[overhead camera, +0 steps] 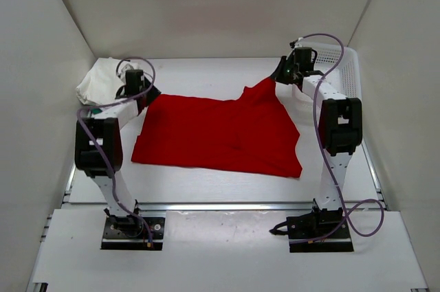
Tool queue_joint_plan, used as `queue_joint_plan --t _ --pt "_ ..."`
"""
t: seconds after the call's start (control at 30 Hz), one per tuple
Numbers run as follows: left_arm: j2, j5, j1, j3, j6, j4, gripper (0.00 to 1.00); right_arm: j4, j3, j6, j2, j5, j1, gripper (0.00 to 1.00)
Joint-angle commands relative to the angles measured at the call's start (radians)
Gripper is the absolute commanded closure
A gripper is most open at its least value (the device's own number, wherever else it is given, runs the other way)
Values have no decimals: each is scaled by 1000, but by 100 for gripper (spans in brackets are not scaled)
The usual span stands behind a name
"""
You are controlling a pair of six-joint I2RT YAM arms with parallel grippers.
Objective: Fold and stack the t-shirts
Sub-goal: Grap the side of the flattened tshirt furthest away from the robot with both arms
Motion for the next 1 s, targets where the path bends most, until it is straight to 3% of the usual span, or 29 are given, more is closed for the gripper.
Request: queue_joint_plan --t 0.0,0.2,0.4,0.53,0.8,0.97 --pt "85 -129 -23 171 126 -120 51 36 8 -14 -7 -21 3 100" --pt "398 -203 -35 643 264 -399 49 52 -5 -7 -11 -36 14 100" --pt "567 -206 -35 923 361 -588 45 84 -37 12 -14 -71 11 100" --pt "625 -201 -24 980 354 -641 44 110 -74 22 -26 -94 8 100" --pt "600 -208 -3 945 360 -645 43 124 -94 29 -31 -106 8 100" --pt "520 -162 14 853 320 -564 29 121 -114 26 -31 -108 12 100"
